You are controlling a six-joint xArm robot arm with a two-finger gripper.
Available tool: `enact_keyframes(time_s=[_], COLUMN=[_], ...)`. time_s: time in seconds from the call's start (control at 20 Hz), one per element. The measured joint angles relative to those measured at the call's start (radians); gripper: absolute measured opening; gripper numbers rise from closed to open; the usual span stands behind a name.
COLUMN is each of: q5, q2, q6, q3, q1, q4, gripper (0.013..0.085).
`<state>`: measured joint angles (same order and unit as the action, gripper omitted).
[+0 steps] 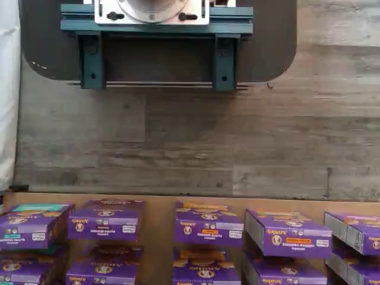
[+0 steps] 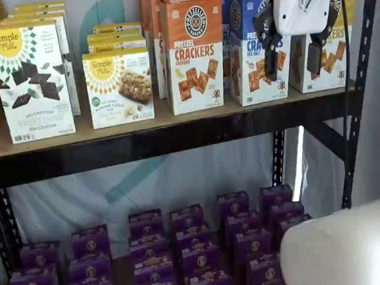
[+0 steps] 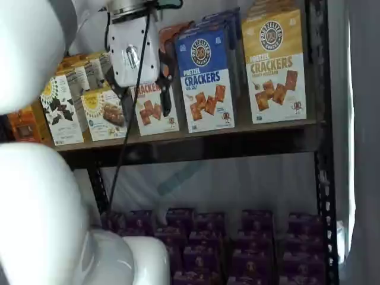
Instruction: Retrieve the yellow and white box located on the top shelf, the sixth one from the left
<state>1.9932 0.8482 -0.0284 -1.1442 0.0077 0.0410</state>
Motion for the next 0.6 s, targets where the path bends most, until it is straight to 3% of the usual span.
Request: enact_keyframes(time_s=[0.15,0.3,0.45,0.6], q5=[-0.010,-0.012,-0.024,-0.075], q2=[0.007,0.008,0.010,0.018], q6=[0.026,0.032,0.028,0.040], q3=[0.007,0.008,0.014,0.032], q1=[-0.050,-0.056,-0.041,-0.030], q4=[0.054,0.060,0.034,-0.026], gripper=[0.0850,0.0850,0.0850,0.0850])
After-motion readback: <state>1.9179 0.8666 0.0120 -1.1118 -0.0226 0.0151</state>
